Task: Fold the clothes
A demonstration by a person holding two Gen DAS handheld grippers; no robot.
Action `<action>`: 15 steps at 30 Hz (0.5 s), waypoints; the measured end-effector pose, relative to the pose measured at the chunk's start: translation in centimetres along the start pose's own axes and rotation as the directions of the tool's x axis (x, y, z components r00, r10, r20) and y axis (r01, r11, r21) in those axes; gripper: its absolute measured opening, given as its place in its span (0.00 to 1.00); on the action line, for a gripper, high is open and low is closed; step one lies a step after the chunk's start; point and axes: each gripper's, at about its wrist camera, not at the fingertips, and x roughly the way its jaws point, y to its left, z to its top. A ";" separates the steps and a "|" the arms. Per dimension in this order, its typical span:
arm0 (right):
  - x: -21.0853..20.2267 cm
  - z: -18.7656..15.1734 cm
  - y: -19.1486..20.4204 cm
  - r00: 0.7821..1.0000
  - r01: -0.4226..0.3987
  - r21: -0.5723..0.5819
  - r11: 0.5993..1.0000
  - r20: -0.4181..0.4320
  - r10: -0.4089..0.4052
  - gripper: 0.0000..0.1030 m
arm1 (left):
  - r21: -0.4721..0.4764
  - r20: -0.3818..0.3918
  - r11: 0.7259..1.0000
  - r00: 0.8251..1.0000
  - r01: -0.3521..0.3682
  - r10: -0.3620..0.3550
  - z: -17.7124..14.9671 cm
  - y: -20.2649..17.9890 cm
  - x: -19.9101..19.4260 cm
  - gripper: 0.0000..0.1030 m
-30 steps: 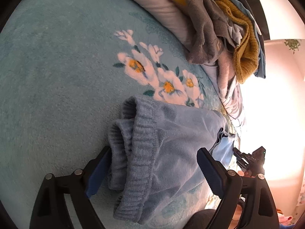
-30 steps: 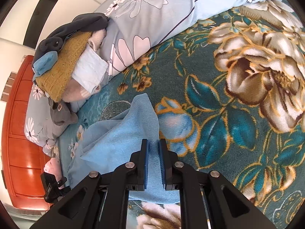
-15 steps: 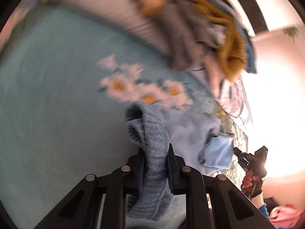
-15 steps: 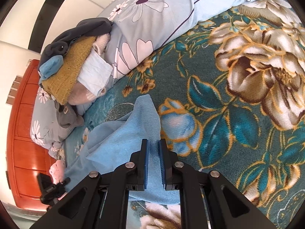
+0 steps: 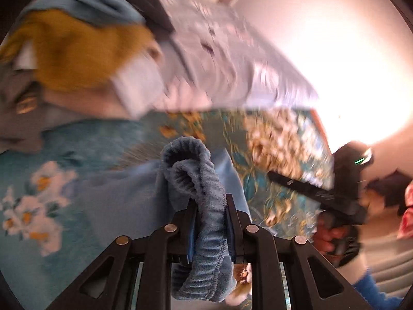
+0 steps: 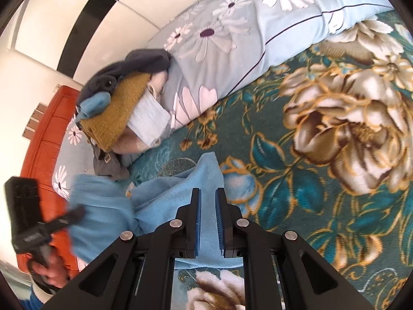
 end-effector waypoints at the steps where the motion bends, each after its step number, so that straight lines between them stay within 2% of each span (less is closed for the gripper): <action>1: -0.4 -0.1 -0.2 1.000 -0.004 0.001 1.000 0.004 0.004 0.11 | 0.008 -0.018 1.000 1.000 -0.013 0.014 -0.1 -0.6 1.2 0.19; 3: -1.0 -0.4 -0.5 1.000 -0.010 0.001 1.000 0.008 0.010 0.11 | 0.004 -0.055 0.999 0.998 -0.033 0.033 -0.1 -1.1 3.5 0.20; 4: -1.1 -0.6 -0.6 1.000 -0.013 0.001 1.000 0.009 0.013 0.11 | -0.005 -0.067 0.999 0.997 -0.033 0.033 -0.2 -1.3 4.3 0.23; 8: -1.3 -1.4 -0.9 1.000 -0.030 0.013 0.999 0.004 0.030 0.11 | -0.079 -0.087 0.997 0.996 0.024 -0.031 -0.5 -0.9 5.2 0.36; 10: -1.3 -1.7 -0.9 0.999 -0.046 0.015 0.999 0.002 0.046 0.11 | -0.088 -0.069 0.994 0.995 0.063 -0.069 -0.5 -1.1 4.1 0.37; 12: -1.2 -2.0 -0.6 0.997 -0.072 0.015 0.997 0.001 0.072 0.11 | -0.092 -0.042 0.991 0.994 0.097 -0.102 -0.4 -1.4 2.8 0.44; 14: -1.0 -2.1 -0.1 0.994 -0.106 0.007 0.994 -0.006 0.106 0.11 | -0.087 0.008 0.992 0.996 0.094 -0.094 -0.5 -1.2 1.0 0.58; 15: -0.8 -2.2 0.3 0.992 -0.123 0.000 0.992 -0.010 0.123 0.11 | -0.085 0.032 0.995 0.998 0.059 -0.057 -0.7 -0.7 0.1 0.59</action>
